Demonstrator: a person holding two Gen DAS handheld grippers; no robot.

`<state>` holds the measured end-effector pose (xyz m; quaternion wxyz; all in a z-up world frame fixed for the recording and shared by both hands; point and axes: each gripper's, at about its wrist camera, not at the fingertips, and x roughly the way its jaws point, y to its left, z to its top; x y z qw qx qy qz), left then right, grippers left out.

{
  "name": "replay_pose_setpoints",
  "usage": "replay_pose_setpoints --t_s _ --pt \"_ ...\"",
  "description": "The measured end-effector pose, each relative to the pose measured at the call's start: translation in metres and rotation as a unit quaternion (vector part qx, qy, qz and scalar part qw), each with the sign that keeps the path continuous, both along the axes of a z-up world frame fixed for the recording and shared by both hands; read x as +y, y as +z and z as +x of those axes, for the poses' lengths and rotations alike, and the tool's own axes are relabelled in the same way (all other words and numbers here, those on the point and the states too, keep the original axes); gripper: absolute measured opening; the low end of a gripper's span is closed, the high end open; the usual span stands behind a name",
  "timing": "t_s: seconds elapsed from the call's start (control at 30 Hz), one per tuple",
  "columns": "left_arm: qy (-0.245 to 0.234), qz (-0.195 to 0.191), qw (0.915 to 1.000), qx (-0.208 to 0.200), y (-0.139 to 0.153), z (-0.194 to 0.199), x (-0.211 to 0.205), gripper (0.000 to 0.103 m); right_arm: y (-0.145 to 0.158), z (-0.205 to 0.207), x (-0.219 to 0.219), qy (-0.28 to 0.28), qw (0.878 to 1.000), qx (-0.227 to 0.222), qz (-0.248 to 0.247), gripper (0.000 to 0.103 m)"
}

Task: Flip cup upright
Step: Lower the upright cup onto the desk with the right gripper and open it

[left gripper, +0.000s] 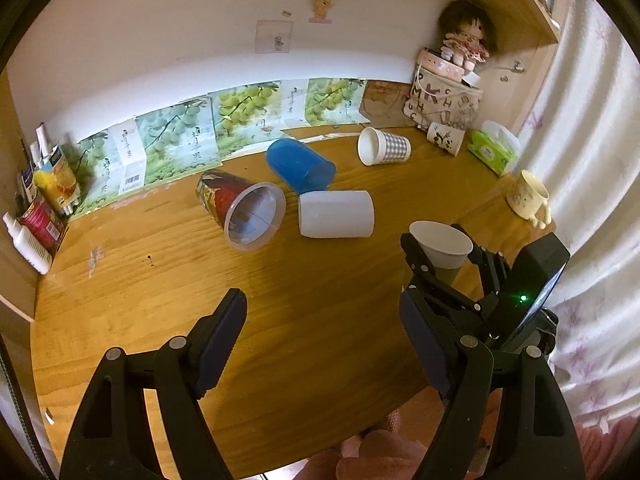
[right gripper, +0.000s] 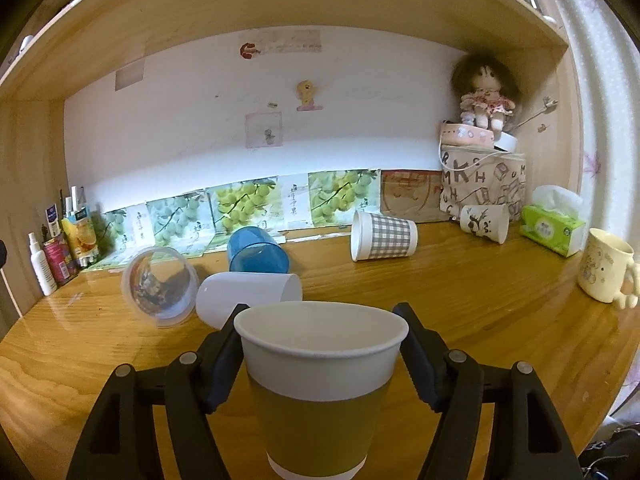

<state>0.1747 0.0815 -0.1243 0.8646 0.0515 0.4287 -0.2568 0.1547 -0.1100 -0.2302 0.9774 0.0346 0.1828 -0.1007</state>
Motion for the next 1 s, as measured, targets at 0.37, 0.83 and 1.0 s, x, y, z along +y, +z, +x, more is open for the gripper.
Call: replay_pose_setpoints --t_s 0.37,0.83,1.0 --pt "-0.009 0.003 0.9999 0.008 -0.002 0.002 0.000 0.082 -0.007 -0.005 0.000 -0.010 1.000 0.012 -0.003 0.074" --pt "0.028 -0.017 0.9988 0.037 -0.007 -0.005 -0.002 0.082 -0.007 -0.018 0.003 0.014 0.997 0.071 0.006 0.081" --pt "0.052 -0.040 0.9960 0.060 -0.005 -0.010 -0.005 0.081 0.002 -0.032 -0.002 0.033 0.993 0.109 0.026 0.083"
